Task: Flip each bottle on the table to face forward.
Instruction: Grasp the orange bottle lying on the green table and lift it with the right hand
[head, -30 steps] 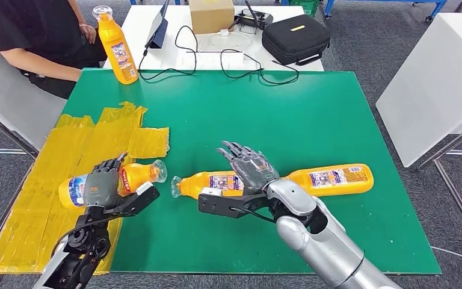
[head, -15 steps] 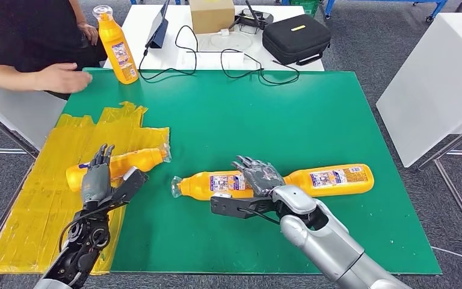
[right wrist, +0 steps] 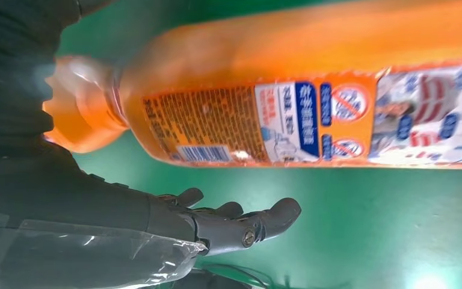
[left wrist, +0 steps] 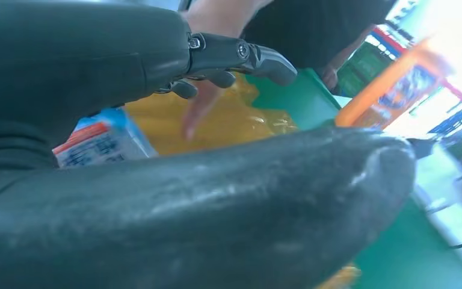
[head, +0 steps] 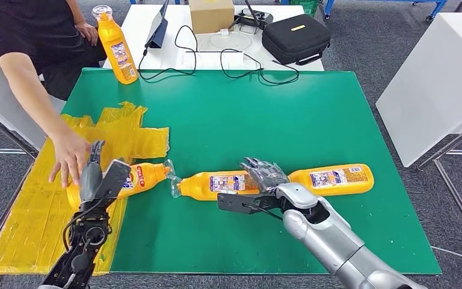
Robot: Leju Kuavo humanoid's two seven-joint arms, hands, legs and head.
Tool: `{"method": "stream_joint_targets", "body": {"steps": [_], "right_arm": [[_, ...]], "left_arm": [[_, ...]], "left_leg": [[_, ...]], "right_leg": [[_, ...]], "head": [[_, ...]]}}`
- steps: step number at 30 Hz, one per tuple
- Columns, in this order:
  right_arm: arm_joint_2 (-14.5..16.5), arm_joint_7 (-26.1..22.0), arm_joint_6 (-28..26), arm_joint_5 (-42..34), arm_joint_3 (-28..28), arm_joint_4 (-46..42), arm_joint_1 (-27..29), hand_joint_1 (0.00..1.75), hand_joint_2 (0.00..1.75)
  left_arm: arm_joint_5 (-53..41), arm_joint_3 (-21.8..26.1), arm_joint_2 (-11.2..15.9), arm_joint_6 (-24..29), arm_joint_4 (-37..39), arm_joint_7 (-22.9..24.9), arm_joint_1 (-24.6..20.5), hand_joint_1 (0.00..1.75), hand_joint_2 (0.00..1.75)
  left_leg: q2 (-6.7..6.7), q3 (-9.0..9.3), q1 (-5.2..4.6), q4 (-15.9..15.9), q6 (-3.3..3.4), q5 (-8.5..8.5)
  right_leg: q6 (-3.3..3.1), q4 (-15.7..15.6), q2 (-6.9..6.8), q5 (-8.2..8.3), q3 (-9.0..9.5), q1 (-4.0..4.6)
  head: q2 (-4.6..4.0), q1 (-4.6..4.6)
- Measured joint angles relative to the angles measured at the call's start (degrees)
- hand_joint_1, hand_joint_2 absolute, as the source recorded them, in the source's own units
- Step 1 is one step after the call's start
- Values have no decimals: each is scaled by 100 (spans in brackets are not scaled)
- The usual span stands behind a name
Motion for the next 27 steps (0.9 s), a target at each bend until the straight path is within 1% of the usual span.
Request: {"method": "stream_joint_targets", "body": {"steps": [4,9,10,13,14,19,27], "right_arm": [[68,-98,-4,-25,101,323,-187,0,175],[292,-342,-54,95,388,964,-470,0,175],[354,-397,-92,195,493,1127,-528,24,175],[532,-510,-206,462,844,1563,-636,151,175],[590,-540,-226,503,948,1698,-655,168,175],[798,-726,-319,559,1299,2243,-777,175,175],[947,-793,-369,573,1484,2604,-895,175,175]], "left_arm": [[1097,-18,-7,71,-635,-194,259,0,0],[1988,-181,72,296,-1331,-429,462,0,0],[2130,-233,103,349,-1456,-495,494,0,0],[2389,-377,200,448,-1748,-602,538,0,0],[2448,-425,237,462,-1828,-602,538,0,0],[2778,-593,394,577,-2045,-671,518,0,0],[2916,-689,491,673,-2171,-779,521,0,0]], "left_leg": [[-2,0,0,0,0,0],[0,1,1,0,0,0],[1,2,2,0,0,0],[-7,2,3,0,-1,1],[-9,2,4,0,-1,1],[13,34,3,-1,-4,-7],[15,77,4,-2,-9,-8]], "right_leg": [[0,0,-1,0,0,0],[0,1,1,0,0,1],[0,1,1,0,0,1],[0,1,-3,0,0,2],[0,1,-3,-1,0,2],[-2,-2,15,-1,19,2],[-8,-4,19,2,52,3]], "head": [[0,-1],[0,-1],[0,-1],[0,-2],[0,-1],[0,-2],[0,-2]]}}
